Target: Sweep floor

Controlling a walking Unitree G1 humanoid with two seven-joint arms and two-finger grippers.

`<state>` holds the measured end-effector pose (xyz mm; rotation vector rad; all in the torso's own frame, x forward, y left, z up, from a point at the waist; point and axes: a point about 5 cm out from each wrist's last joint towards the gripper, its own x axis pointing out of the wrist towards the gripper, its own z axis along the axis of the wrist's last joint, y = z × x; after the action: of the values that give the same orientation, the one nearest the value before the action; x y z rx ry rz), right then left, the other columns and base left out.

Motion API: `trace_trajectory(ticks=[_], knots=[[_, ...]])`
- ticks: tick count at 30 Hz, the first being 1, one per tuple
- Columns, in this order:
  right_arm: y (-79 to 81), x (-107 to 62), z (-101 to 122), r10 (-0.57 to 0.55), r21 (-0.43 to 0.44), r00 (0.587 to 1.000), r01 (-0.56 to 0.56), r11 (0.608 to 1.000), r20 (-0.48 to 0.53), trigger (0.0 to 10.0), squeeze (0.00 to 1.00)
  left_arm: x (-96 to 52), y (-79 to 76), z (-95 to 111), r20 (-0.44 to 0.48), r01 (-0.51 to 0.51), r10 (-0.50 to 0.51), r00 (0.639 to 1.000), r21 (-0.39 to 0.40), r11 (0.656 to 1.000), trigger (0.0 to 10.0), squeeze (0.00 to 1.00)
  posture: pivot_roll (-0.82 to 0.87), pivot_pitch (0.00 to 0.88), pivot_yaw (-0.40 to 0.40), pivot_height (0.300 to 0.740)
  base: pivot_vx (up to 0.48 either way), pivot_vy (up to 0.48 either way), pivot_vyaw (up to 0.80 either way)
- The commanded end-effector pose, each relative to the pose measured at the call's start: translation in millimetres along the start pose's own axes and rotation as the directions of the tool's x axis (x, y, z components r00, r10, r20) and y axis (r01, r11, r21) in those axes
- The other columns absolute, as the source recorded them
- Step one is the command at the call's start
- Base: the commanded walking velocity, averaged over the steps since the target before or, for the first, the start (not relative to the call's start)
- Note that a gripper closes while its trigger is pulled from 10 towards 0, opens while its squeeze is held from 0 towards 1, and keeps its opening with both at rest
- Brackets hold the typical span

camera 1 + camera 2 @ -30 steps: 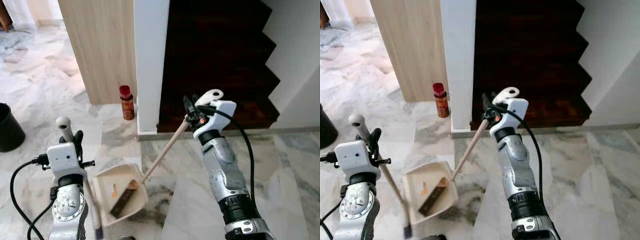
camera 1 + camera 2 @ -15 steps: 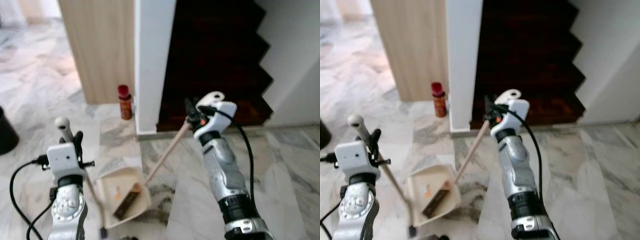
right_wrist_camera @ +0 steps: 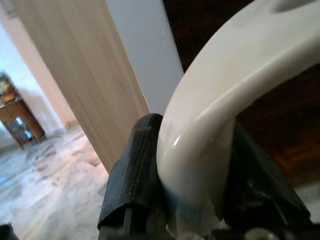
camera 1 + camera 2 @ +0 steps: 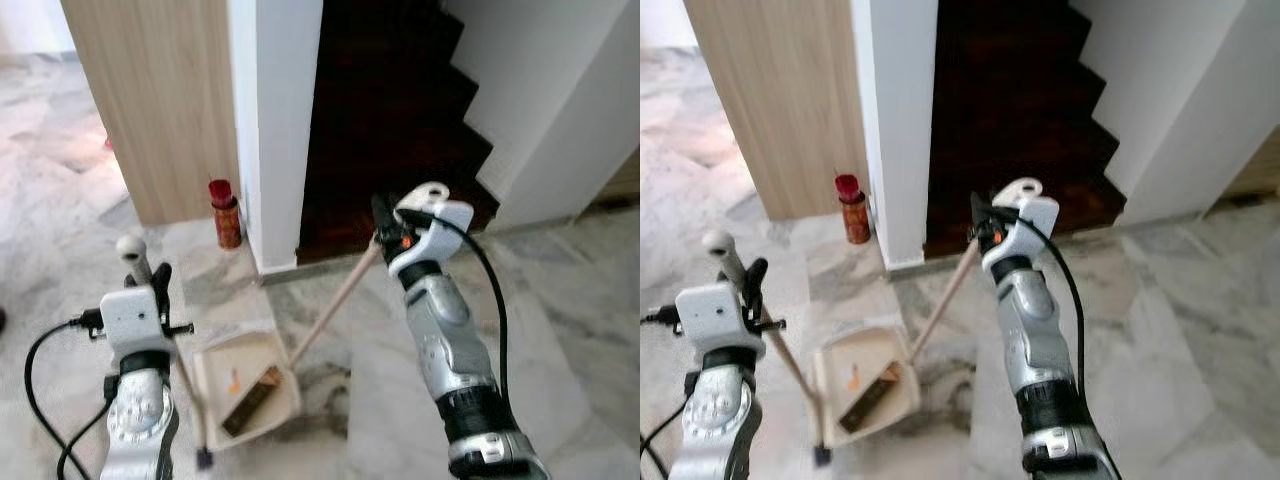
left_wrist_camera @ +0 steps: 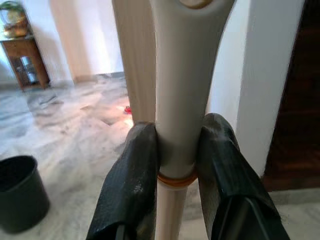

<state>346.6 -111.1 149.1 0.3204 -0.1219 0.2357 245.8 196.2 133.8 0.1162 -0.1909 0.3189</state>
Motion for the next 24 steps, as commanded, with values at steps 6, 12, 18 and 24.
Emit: trace_trajectory(ticks=[6,12,18,24], knots=[[3.7,3.3,8.8,0.005,-0.008,0.999,-0.004,1.000,0.039,10.0,0.00,3.7,0.7,11.0,0.044,-0.006,0.006,0.999,-0.009,1.000,10.0,0.00,0.05,0.071,-0.043,0.740,0.000,0.453,0.00],[4.2,5.0,11.0,-0.006,0.003,0.999,0.006,1.000,0.053,10.0,0.00,7.5,1.0,11.6,0.045,-0.006,0.006,0.999,-0.009,1.000,10.0,0.00,0.05,0.072,-0.022,0.740,0.000,0.451,0.00],[3.0,2.6,10.3,-0.048,0.005,0.996,0.048,0.999,0.072,10.0,0.00,10.9,3.6,13.3,0.044,0.038,-0.039,0.998,0.011,0.999,10.0,0.00,0.04,0.064,0.031,0.740,0.000,0.450,0.00],[9.2,-2.4,3.6,-0.044,-0.005,0.997,0.044,0.999,0.066,10.0,0.00,15.7,7.8,15.6,0.048,0.059,-0.061,0.997,0.033,0.998,10.0,0.00,0.03,0.046,0.063,0.740,0.000,0.452,0.00]])
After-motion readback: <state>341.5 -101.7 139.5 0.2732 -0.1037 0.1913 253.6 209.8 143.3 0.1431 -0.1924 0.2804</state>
